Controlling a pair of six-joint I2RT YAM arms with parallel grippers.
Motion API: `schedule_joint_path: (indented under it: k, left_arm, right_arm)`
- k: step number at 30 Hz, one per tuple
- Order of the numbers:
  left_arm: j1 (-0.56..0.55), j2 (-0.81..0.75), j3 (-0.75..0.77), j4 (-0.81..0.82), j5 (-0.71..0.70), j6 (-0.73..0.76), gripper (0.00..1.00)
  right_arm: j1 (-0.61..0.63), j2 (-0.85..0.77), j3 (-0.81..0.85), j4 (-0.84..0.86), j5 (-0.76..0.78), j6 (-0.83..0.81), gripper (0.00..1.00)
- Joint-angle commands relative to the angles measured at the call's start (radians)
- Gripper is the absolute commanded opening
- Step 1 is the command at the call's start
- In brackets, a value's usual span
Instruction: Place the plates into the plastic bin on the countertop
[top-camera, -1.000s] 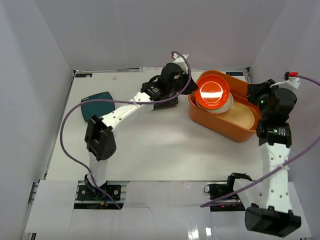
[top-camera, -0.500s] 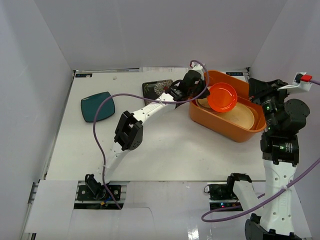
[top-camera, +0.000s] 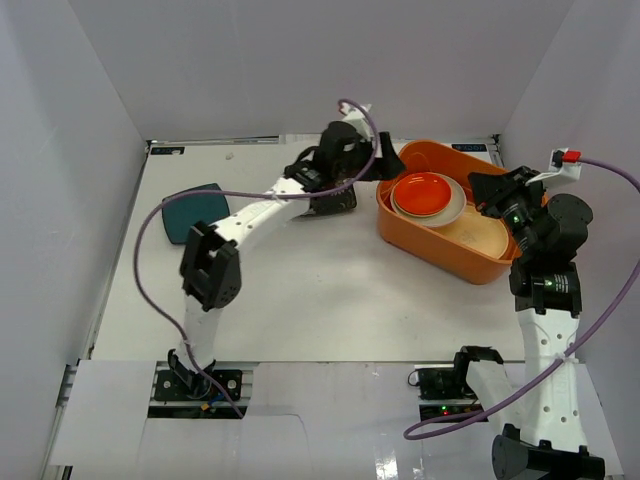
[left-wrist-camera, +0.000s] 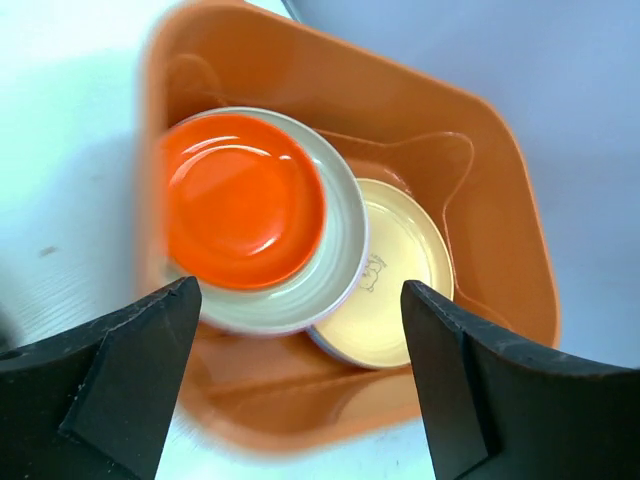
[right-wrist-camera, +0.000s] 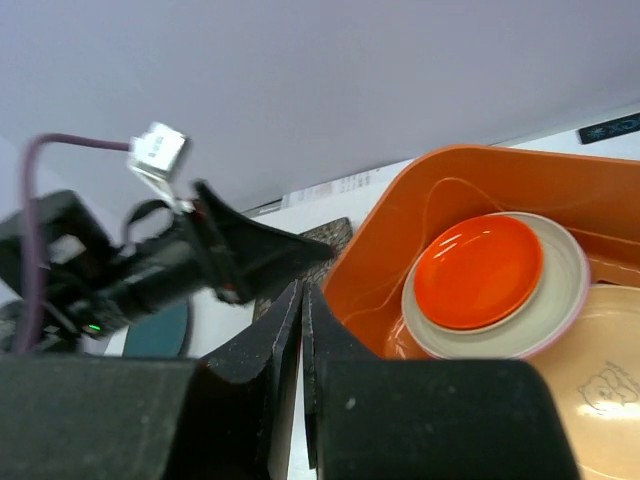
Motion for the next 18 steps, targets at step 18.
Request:
schedule_joint_path:
  k: [18]
  left_arm:
    - [0.553, -0.255, -0.710, 0.135, 0.347, -0.127, 0.84]
  right_arm:
    - [0.105, 0.047, -0.201, 0.254, -0.415, -0.012, 0.12]
